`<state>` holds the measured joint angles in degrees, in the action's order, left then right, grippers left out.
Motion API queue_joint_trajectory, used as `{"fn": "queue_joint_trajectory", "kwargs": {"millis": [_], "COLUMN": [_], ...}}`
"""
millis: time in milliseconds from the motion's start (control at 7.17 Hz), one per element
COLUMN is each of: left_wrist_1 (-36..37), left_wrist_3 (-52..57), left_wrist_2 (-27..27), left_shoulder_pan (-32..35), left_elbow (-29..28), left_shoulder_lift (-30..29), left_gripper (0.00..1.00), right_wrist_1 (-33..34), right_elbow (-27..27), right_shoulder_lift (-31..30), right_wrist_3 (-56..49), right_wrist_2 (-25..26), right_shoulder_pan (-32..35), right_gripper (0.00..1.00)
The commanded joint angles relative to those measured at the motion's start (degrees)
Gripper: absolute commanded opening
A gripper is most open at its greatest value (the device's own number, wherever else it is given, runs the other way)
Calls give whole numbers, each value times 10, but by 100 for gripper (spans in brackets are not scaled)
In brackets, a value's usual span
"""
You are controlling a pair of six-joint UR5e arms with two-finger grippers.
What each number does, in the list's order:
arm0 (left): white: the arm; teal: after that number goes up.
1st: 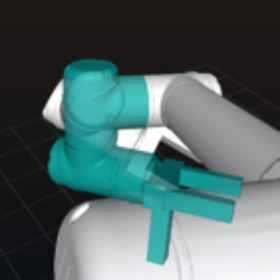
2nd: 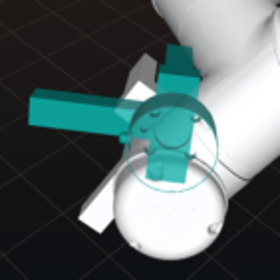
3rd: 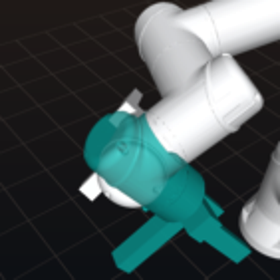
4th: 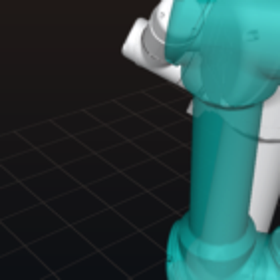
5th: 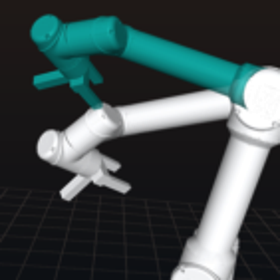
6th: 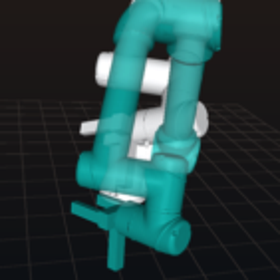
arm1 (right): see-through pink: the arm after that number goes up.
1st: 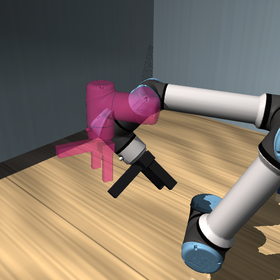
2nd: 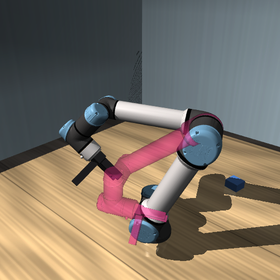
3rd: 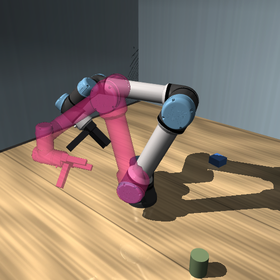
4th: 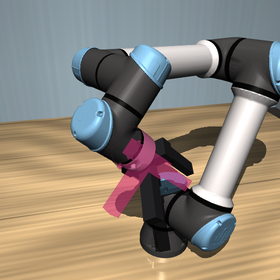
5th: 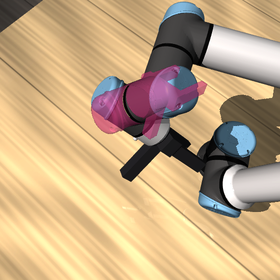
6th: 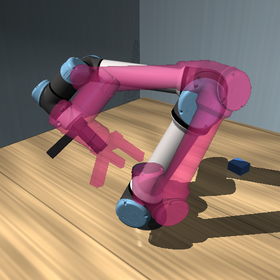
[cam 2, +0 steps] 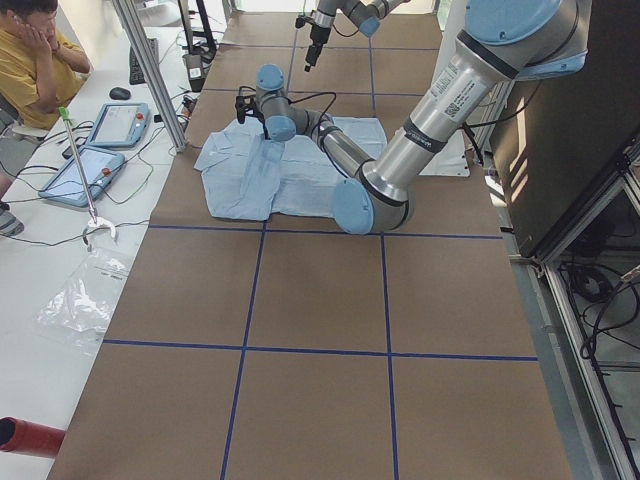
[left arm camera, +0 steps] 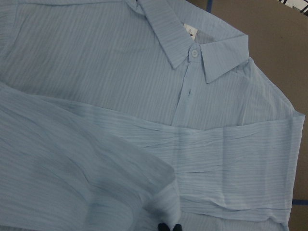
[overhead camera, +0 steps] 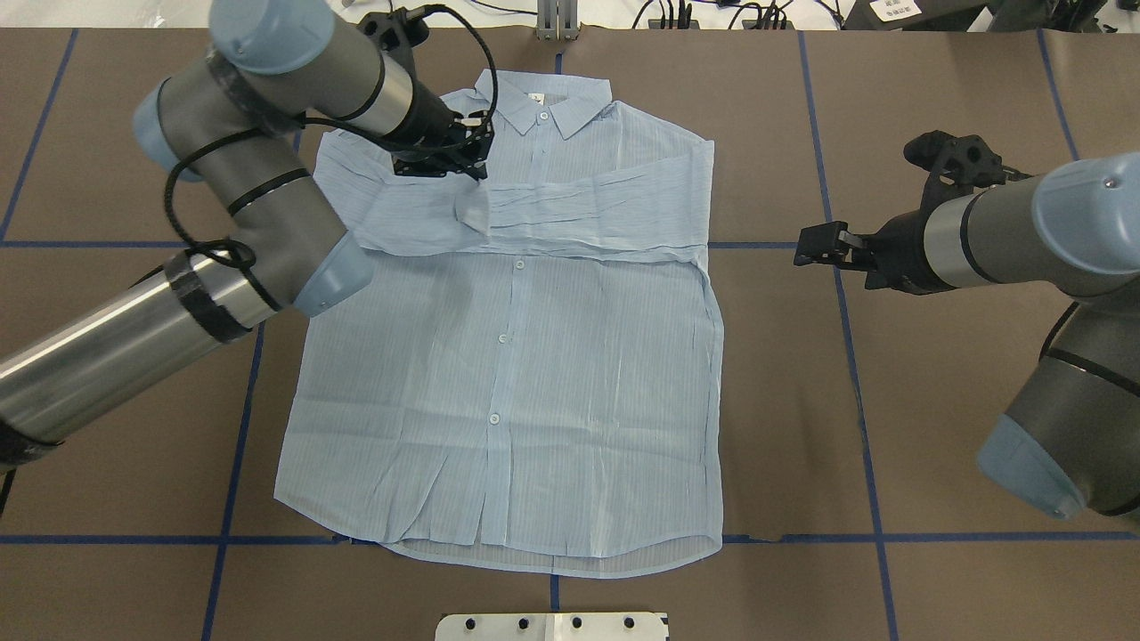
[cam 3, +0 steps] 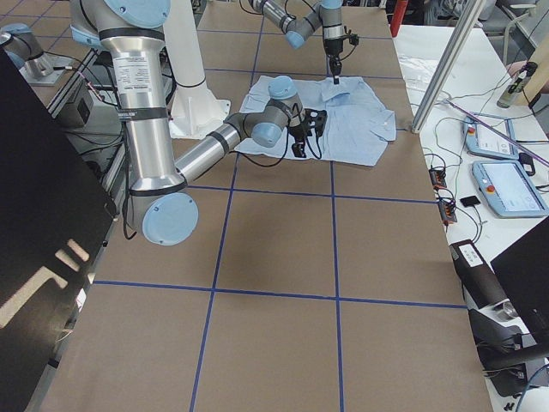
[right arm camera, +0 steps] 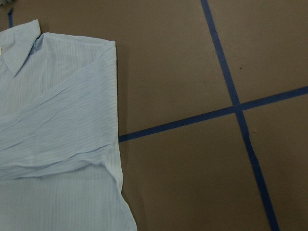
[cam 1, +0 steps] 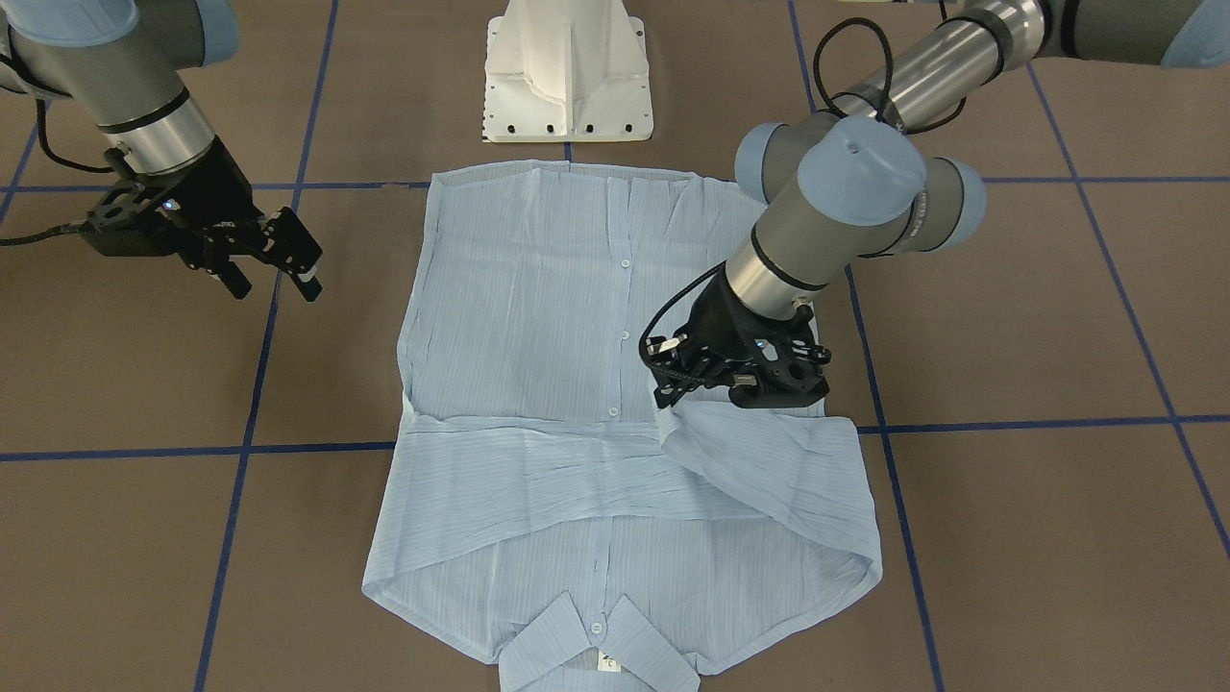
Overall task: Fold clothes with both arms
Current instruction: 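Carry the sleeve across the shirt front with the left gripper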
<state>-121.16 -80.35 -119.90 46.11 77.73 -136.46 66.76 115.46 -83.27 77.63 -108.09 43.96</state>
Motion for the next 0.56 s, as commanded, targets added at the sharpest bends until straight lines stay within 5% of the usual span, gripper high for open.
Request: {"fn": "queue_joint_trajectory", "kwargs": {"millis": [0,279,418], "left_wrist_1": [-7,-10,-12], "left_wrist_3": [-26,-32,-32], "left_wrist_2": [32,59,70], "left_shoulder_pan": [-18,-37,-46], "left_elbow": [-95,-121,-136], "left_shoulder_lift": [-88,-117,-133], "left_gripper": [0,3,20], "right_wrist_1": [-1,-1,-1], "right_elbow": [7,6,6], "right_shoulder_lift": [-19,-24,-24], "right_wrist_3": [-16,-16,-15], "right_wrist_2": [1,2,2], "right_shoulder_pan": [5,5,4], "right_gripper": [99,99,99]}}
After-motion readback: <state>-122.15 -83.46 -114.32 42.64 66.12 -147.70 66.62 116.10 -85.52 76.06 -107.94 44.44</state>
